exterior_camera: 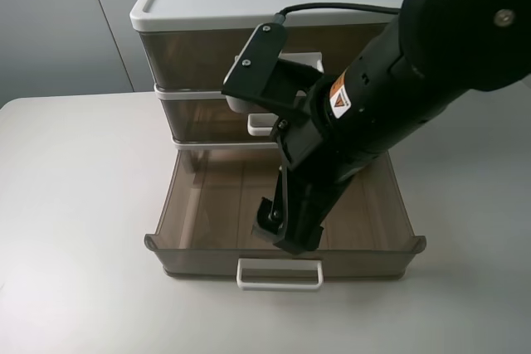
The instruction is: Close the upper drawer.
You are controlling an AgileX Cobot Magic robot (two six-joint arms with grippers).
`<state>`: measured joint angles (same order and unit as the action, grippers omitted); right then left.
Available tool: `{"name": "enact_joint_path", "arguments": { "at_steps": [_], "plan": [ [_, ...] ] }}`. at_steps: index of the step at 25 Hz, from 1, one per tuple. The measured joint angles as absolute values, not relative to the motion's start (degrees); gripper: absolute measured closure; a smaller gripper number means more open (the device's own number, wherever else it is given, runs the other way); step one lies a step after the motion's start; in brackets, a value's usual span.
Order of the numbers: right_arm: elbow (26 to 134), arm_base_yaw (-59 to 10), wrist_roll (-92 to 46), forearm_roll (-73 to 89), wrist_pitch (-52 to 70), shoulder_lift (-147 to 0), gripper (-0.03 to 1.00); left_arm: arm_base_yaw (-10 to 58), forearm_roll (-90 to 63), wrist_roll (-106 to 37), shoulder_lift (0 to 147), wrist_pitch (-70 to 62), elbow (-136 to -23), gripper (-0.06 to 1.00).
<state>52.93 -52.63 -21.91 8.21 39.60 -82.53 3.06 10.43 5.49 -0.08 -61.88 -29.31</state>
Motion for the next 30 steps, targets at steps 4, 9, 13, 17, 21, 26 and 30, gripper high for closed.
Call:
{"name": "enact_joint_path", "arguments": {
  "at_steps": [4, 9, 13, 17, 21, 26, 30],
  "plan": [
    [52.9, -46.4, -19.5, 14.3, 47.2, -75.2, 0.27, 3.1, 10.4, 5.5, -0.1, -61.9, -29.3, 0.20],
    [52.9, -29.6, -13.8, 10.2, 54.2, -65.4, 0.27, 3.1, 10.4, 5.5, -0.1, -61.9, -29.3, 0.20],
    [53.1, -13.0, -12.0, 6.1, 58.2, -59.5, 0.27, 3.1, 10.4, 5.5, -0.1, -61.9, -29.3, 0.20],
    [53.1, -3.4, -8.3, 3.4, 61.7, -54.8, 0.27, 3.1, 10.4, 5.5, -0.1, -61.9, -29.3, 0.20],
    [53.1, -1.0, -7.9, 2.4, 66.2, -51.4, 0.27, 3.1, 10.4, 5.5, -0.1, -61.9, -29.3, 0.20],
    [52.6, -0.7, -7.3, -2.4, 69.3, -46.5, 0.27, 3.1, 10.4, 5.5, -0.1, -61.9, -29.3, 0.20],
    [48.4, -0.7, -5.6, -3.0, 68.6, -35.4, 0.27, 3.1, 10.4, 5.5, -0.1, -61.9, -29.3, 0.20]
  ]
}}
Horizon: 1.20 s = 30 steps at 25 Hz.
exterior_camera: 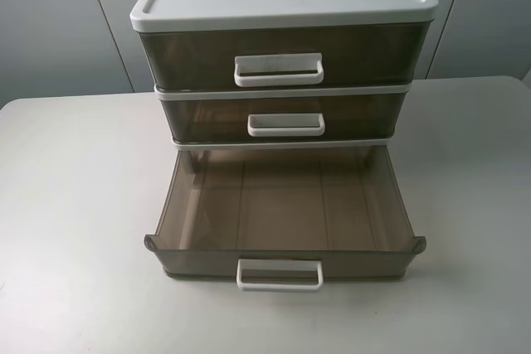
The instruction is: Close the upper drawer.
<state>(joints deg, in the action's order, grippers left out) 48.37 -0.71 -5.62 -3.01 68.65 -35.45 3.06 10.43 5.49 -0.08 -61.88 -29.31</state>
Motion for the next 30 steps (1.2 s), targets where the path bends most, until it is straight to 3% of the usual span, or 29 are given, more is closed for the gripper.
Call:
{"name": "enact_joint_path", "arguments": {
  "at_steps": [9, 14, 30],
  "plan": [
    [32.5, 0.9, -1.4, -1.5, 62.6, -10.9, 0.27, 3.1, 10.4, 5.5, -0.1, -61.9, -29.3, 0.20],
    [29.3, 4.1, -1.2, 0.6, 62.5, -1.0, 0.27, 3.1, 10.4, 5.5, -0.1, -61.9, -29.3, 0.20],
    [29.3, 4.0, -1.2, 0.9, 62.5, 0.0, 0.27, 3.1, 10.4, 5.5, -0.1, -61.9, -29.3, 0.20]
  ]
}}
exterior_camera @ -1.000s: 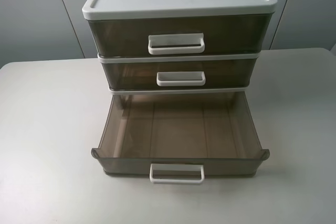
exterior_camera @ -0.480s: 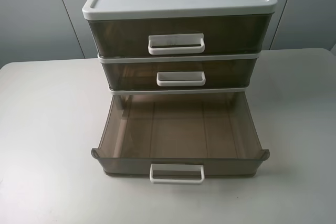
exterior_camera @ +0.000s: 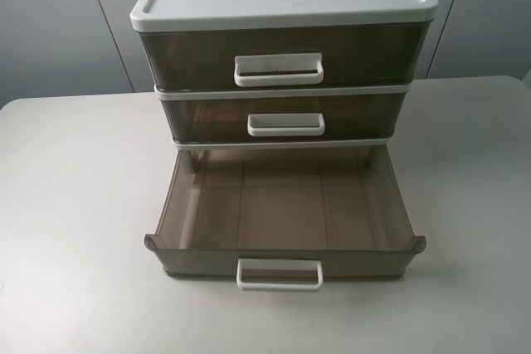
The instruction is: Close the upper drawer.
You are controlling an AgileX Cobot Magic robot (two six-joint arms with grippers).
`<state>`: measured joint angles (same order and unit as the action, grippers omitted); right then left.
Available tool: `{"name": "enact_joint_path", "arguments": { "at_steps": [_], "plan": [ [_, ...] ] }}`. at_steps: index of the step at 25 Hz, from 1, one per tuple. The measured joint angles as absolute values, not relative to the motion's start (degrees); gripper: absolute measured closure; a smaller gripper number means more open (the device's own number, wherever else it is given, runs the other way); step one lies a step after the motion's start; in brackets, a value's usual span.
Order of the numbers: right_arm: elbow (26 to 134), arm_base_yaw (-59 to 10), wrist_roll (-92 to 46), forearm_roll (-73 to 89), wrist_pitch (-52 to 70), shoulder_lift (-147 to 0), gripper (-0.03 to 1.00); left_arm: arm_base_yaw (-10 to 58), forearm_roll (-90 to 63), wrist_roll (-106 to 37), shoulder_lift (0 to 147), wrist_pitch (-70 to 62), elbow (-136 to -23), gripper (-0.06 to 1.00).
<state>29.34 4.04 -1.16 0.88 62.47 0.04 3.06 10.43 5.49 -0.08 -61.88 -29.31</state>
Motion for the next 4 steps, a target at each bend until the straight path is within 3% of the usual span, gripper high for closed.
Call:
{"name": "enact_joint_path", "arguments": {
  "at_steps": [4],
  "plan": [
    [29.3, 4.0, -1.2, 1.0, 62.5, 0.0, 0.27, 3.1, 10.4, 5.5, -0.1, -61.9, -29.3, 0.20]
  ]
}}
